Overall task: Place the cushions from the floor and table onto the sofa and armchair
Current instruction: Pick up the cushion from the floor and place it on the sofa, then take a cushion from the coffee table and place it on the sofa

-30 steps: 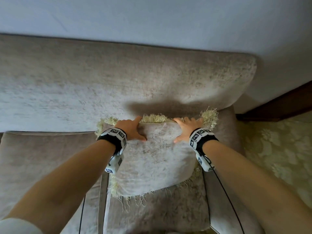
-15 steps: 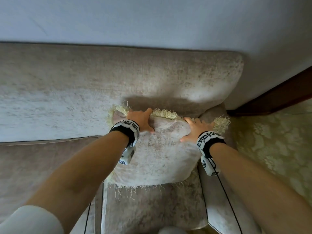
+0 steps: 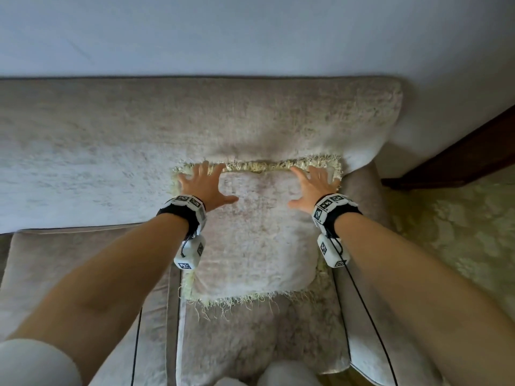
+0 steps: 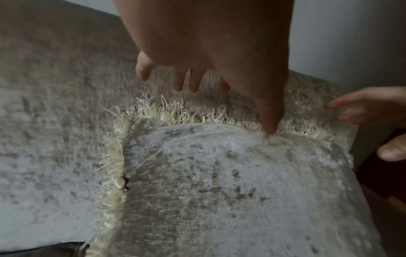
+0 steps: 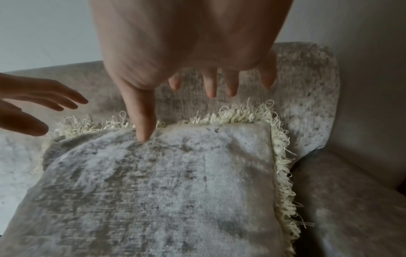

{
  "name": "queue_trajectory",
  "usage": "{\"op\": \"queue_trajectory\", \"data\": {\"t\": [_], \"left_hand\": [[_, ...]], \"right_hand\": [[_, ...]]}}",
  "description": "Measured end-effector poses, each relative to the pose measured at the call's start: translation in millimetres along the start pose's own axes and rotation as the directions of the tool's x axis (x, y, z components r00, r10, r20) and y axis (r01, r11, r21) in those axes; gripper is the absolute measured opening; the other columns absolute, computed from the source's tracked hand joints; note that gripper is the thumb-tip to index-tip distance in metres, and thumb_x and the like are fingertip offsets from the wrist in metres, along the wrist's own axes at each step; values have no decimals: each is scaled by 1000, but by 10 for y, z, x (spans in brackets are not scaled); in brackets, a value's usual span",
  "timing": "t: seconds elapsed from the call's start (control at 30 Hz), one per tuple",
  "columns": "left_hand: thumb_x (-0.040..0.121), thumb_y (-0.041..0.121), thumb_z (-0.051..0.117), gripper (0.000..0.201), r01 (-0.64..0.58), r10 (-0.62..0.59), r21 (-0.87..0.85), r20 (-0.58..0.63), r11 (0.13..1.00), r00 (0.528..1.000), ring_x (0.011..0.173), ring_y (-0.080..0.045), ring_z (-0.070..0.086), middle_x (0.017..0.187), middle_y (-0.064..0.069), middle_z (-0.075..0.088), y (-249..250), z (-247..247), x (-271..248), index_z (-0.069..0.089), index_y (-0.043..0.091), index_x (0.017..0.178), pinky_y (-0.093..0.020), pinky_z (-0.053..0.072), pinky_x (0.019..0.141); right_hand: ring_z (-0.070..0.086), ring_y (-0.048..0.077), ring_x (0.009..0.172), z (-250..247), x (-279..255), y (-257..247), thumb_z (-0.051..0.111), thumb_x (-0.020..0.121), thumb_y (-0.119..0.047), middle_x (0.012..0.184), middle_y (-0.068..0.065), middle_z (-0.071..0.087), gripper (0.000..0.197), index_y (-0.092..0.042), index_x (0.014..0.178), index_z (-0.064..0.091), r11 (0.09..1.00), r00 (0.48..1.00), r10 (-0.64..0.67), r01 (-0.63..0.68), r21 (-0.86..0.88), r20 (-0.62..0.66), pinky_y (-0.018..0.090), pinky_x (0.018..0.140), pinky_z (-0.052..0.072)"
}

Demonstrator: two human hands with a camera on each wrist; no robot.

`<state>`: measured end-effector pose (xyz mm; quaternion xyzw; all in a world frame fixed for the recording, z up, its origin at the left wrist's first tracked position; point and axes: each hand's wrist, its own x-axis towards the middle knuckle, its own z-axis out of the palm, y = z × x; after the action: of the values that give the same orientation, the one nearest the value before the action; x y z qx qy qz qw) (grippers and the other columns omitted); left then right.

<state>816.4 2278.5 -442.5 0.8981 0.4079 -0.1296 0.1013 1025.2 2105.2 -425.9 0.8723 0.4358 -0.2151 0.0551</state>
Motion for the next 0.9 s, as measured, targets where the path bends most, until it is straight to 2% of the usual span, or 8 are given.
{"op": "queue_trajectory", "data": {"t": [0.13, 0.27, 0.37, 0.47, 0.57, 0.7, 0.9], "left_hand": [[73, 76, 59, 90, 31, -42, -96, -115, 995, 992, 144, -31, 21, 158, -6, 20, 58, -137, -226, 25, 36, 147, -66, 22, 108], [77, 72, 57, 82, 39, -82, -198, -212, 979, 974, 141, -29, 25, 156, -4, 24, 107, -266, -530, 29, 37, 145, -62, 24, 108], [78, 70, 58, 78, 51, -138, -291, -286, 955, 948, 141, -29, 27, 155, -4, 27, 157, -369, -811, 31, 37, 143, -62, 26, 109], [80, 67, 57, 72, 74, -214, -358, -371, 931, 904, 142, -28, 24, 153, -5, 30, 217, -463, -1093, 35, 36, 141, -62, 29, 107], [80, 64, 58, 68, 100, -282, -395, -435, 913, 855, 143, -27, 21, 154, -6, 29, 301, -578, -1403, 36, 36, 139, -62, 29, 106], [81, 61, 59, 67, 143, -375, -467, -454, 873, 808, 143, -25, 19, 155, -4, 27, 429, -711, -1811, 35, 37, 140, -59, 28, 107], [83, 56, 62, 66, 203, -483, -516, -494, 832, 723, 143, -26, 18, 155, -6, 25, 572, -806, -2395, 36, 36, 140, -59, 28, 105]], "right_hand": [[19, 35, 138, -159, -179, -4, 68, 75, -48, 150, 7, 22, 86, -43, 145, 18, 995, 999, -2, 6, 96, -52, 60, 107, 27], [15, 33, 142, -300, -385, -17, 64, 78, -45, 155, 4, 17, 85, -41, 148, 17, 984, 996, -6, 22, 178, -89, 57, 107, 28], [18, 32, 141, -404, -552, -28, 62, 78, -47, 154, 3, 19, 82, -40, 148, 18, 976, 991, -34, 62, 209, -132, 57, 105, 33], [24, 31, 138, -522, -725, -55, 61, 77, -51, 148, 3, 25, 80, -39, 146, 22, 963, 979, -85, 129, 237, -188, 60, 105, 33], [28, 30, 134, -607, -903, -81, 60, 77, -52, 147, 3, 30, 78, -40, 145, 24, 957, 958, -142, 197, 213, -250, 56, 104, 34], [29, 28, 134, -735, -1144, -109, 62, 79, -48, 148, 3, 31, 75, -38, 145, 27, 934, 930, -230, 294, 201, -287, 51, 105, 33], [31, 31, 133, -906, -1423, -266, 62, 80, -48, 147, 6, 30, 77, -39, 147, 24, 885, 874, -388, 442, 145, -291, 54, 104, 30]]}}
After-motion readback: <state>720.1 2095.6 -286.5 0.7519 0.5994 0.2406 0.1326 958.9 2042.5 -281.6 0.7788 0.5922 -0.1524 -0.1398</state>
